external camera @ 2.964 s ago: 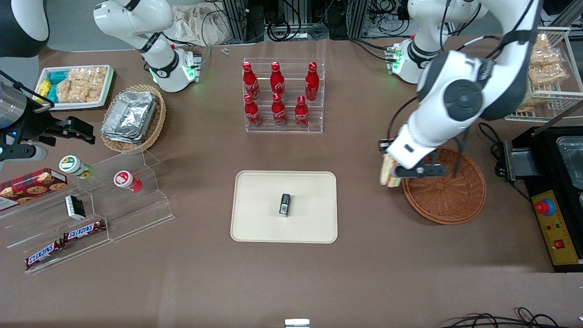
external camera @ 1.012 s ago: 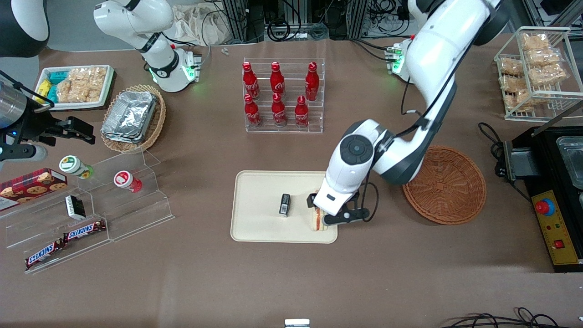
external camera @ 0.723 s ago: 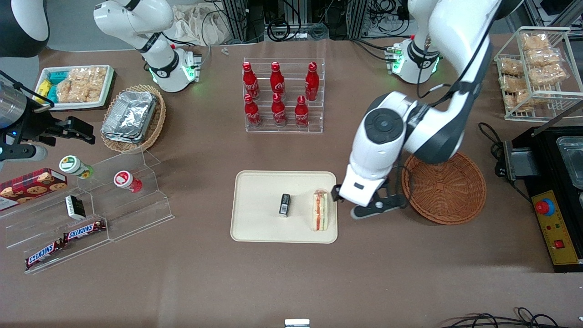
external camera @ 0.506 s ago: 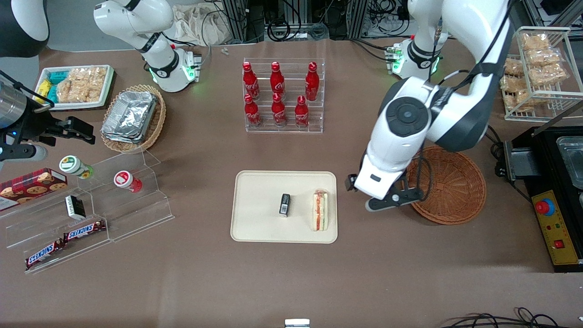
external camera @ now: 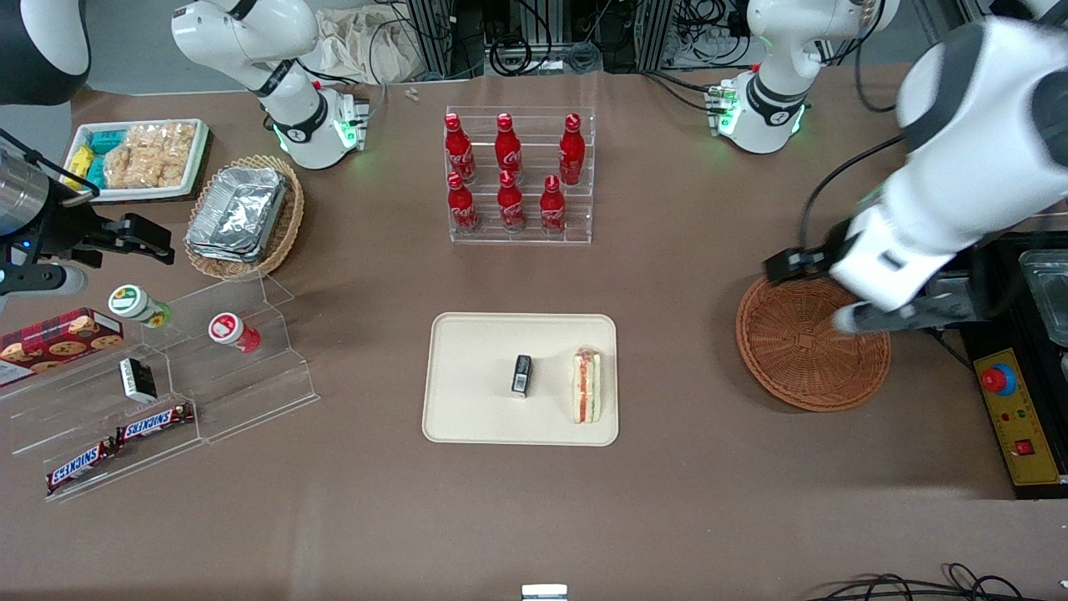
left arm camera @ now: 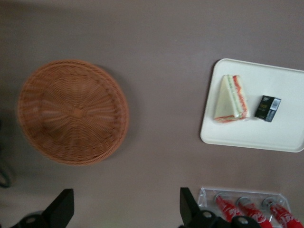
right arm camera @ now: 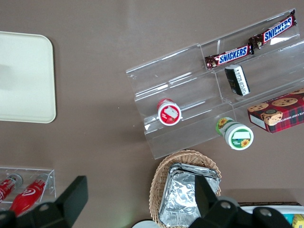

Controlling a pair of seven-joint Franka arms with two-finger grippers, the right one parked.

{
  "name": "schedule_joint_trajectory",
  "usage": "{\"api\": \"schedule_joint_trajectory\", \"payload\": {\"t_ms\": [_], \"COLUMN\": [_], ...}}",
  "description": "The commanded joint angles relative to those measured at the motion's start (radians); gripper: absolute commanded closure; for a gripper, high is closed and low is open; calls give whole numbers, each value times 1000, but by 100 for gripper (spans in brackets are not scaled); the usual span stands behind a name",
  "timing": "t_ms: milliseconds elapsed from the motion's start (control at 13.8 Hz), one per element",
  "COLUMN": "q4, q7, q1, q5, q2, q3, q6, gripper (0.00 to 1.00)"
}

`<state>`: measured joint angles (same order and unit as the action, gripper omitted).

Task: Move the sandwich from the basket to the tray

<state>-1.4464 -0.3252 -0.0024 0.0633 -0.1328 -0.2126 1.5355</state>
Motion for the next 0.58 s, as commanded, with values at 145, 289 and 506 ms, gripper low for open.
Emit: {"api": "schedule_joint_trajectory", "payload": {"t_ms": [145, 289, 506], "q4": [-94, -124, -117], "q7": [152, 155, 144], "q1": [-28, -31, -50], "q5": [13, -25, -45], "q2": [189, 206, 185], "q3": [139, 142, 136], "q6": [-75, -74, -71], "gripper": [0, 0, 0]}}
